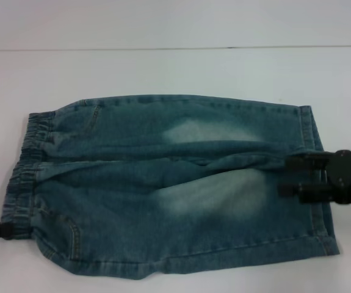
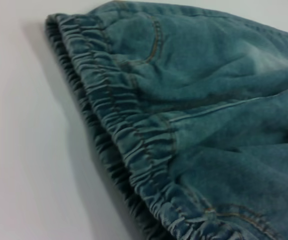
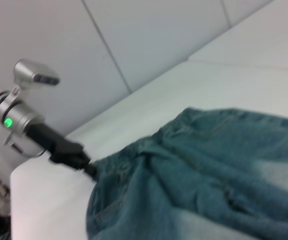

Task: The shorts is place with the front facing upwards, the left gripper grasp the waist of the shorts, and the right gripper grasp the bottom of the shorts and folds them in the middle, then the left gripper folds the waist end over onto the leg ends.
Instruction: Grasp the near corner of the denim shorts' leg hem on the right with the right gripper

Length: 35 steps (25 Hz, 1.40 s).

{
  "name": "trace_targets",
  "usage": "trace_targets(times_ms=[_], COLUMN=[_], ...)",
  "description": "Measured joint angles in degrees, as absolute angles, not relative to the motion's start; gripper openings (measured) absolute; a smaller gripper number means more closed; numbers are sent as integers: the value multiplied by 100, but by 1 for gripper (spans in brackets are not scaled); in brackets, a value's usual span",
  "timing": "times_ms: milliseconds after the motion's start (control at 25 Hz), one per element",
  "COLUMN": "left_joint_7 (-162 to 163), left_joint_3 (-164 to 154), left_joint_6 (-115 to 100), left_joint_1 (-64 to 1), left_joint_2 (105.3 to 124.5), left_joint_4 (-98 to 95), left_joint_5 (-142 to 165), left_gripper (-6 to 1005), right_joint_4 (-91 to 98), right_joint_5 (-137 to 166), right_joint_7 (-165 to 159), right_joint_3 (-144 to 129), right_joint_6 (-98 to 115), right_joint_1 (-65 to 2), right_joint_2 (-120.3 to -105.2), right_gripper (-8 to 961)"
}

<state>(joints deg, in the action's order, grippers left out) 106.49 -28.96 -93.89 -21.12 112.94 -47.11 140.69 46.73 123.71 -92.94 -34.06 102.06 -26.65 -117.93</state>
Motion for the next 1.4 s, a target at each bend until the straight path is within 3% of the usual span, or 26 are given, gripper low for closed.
trace_targets(times_ms=[160, 360, 480, 1400], left_joint_7=[10672, 10802, 10849, 11076], left_joint_3=[-2878, -2869, -2799, -2745], left_joint_6=[-9565, -9671, -9670, -9367], left_joint_1=[-2234, -2400, -2468, -2670], left_joint_2=[11305, 11328, 11334, 11409], left_joint_4=[-4711, -4731, -4786, -4797], left_joint_5=[14010, 13949, 13944, 13980], left_gripper=[19, 19, 19, 19], right_joint_4=[4674, 4718, 4867, 4850], right_joint_5=[12369, 12541, 13042, 15550], right_joint_7=[-9651, -10400, -10572, -10821], right_joint_3=[-3025, -3107, -3183, -3868], right_joint_6=[10130, 10205, 10457, 10578], right_joint_1=[-2792, -2979, -3091, -3670], right_joint_2=[-11729, -11353, -11227, -11358], right_gripper=[816, 817, 817, 816])
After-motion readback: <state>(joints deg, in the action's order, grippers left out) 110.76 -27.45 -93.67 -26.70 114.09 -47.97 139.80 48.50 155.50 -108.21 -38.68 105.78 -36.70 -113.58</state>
